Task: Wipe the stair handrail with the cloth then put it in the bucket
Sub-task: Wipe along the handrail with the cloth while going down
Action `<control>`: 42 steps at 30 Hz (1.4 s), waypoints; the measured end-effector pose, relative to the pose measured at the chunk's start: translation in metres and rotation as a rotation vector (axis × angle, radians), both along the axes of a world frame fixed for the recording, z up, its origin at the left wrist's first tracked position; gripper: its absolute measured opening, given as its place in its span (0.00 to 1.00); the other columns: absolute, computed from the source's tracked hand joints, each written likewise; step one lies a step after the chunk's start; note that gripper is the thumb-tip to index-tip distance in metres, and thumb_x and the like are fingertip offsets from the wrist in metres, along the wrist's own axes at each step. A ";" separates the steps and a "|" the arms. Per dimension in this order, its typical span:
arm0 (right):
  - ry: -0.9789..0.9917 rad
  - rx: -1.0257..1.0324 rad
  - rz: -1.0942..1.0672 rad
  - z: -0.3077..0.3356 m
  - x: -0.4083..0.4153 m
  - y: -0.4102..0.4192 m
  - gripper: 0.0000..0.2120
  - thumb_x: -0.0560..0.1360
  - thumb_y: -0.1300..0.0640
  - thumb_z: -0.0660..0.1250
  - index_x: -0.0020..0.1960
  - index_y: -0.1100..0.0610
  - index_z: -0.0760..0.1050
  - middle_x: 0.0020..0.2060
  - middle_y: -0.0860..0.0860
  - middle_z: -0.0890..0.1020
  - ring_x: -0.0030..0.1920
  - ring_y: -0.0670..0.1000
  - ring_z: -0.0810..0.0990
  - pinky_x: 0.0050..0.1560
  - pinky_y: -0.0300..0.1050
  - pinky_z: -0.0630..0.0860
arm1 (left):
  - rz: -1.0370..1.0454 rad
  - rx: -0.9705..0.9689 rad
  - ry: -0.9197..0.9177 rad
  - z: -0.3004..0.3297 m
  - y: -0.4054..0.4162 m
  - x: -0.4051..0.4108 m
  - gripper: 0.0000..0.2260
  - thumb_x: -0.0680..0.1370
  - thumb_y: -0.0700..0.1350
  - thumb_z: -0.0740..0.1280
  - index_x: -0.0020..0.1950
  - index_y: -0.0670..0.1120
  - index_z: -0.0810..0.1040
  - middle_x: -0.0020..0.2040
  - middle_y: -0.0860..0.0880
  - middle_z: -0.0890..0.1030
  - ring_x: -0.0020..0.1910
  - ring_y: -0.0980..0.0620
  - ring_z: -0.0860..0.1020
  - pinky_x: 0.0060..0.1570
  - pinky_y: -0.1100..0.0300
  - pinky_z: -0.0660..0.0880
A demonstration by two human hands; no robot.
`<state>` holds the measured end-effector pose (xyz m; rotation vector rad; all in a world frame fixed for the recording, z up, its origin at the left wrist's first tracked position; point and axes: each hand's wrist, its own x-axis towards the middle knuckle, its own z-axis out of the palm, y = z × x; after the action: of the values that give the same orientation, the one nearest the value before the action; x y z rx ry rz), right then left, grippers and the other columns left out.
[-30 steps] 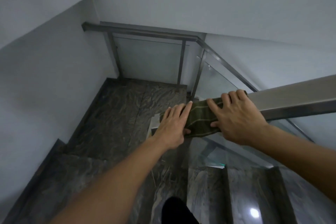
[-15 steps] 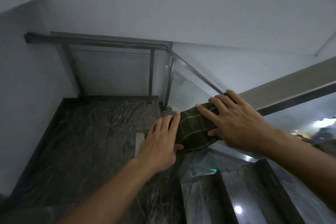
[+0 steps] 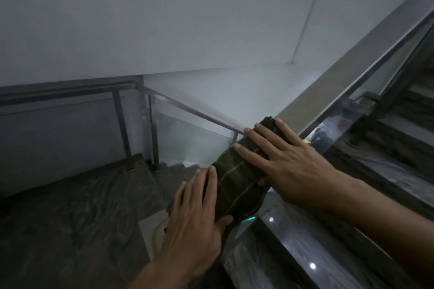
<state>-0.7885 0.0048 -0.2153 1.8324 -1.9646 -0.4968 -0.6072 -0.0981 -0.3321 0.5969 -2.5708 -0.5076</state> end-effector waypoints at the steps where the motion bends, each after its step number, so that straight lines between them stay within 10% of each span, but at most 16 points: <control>1: -0.006 -0.002 -0.027 -0.001 0.005 0.001 0.37 0.72 0.40 0.61 0.76 0.49 0.52 0.74 0.60 0.60 0.75 0.60 0.54 0.74 0.65 0.46 | -0.033 0.002 -0.002 -0.003 -0.004 0.001 0.36 0.75 0.66 0.44 0.75 0.53 0.31 0.79 0.52 0.42 0.77 0.52 0.46 0.74 0.55 0.42; 7: -0.052 -0.002 -0.210 -0.012 0.039 -0.004 0.37 0.73 0.39 0.57 0.77 0.48 0.47 0.76 0.59 0.53 0.76 0.60 0.47 0.71 0.59 0.39 | -0.255 0.107 -0.074 -0.004 -0.032 0.018 0.42 0.63 0.77 0.35 0.66 0.58 0.18 0.73 0.58 0.29 0.73 0.60 0.37 0.72 0.59 0.37; 13: -0.136 -0.014 -0.418 -0.032 0.088 -0.009 0.42 0.75 0.41 0.60 0.76 0.45 0.35 0.76 0.56 0.42 0.74 0.60 0.35 0.70 0.58 0.32 | -0.486 0.187 -0.158 -0.003 -0.058 0.034 0.45 0.74 0.66 0.58 0.68 0.53 0.22 0.77 0.52 0.34 0.77 0.52 0.40 0.76 0.53 0.42; 20: -0.207 -0.062 -0.644 -0.046 0.127 -0.017 0.42 0.77 0.48 0.59 0.72 0.43 0.27 0.73 0.54 0.31 0.70 0.56 0.23 0.66 0.55 0.23 | -0.684 0.137 -0.101 -0.009 -0.085 0.039 0.43 0.77 0.55 0.63 0.75 0.48 0.32 0.79 0.46 0.41 0.78 0.48 0.45 0.77 0.50 0.45; 42: -0.375 -0.205 -0.936 -0.065 0.171 -0.036 0.35 0.76 0.46 0.49 0.74 0.45 0.30 0.74 0.55 0.30 0.73 0.55 0.28 0.75 0.56 0.39 | -1.111 0.232 0.146 -0.055 -0.126 -0.008 0.40 0.76 0.52 0.66 0.76 0.49 0.39 0.78 0.43 0.50 0.77 0.40 0.55 0.70 0.35 0.60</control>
<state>-0.6178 -0.0314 -0.2808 0.8253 -2.9521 -0.1812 -0.6148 -0.2242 -0.3867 -0.8592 -2.4989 -1.1315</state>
